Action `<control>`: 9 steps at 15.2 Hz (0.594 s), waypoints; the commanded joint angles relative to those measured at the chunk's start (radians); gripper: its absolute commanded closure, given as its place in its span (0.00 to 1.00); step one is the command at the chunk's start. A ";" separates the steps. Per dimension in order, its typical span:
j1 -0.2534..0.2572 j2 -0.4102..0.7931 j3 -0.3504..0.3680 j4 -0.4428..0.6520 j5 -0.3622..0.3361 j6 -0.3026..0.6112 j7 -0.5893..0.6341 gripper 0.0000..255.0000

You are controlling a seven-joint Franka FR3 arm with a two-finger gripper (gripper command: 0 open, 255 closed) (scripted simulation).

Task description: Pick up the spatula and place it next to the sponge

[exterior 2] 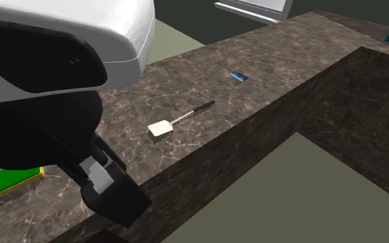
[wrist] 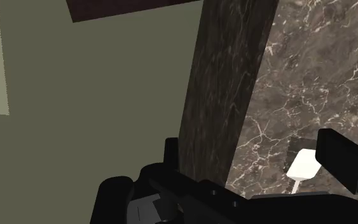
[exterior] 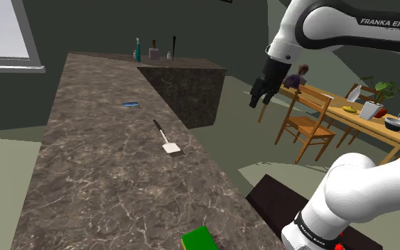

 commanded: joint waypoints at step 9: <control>0.021 0.252 0.093 0.045 0.037 0.202 0.140 0.00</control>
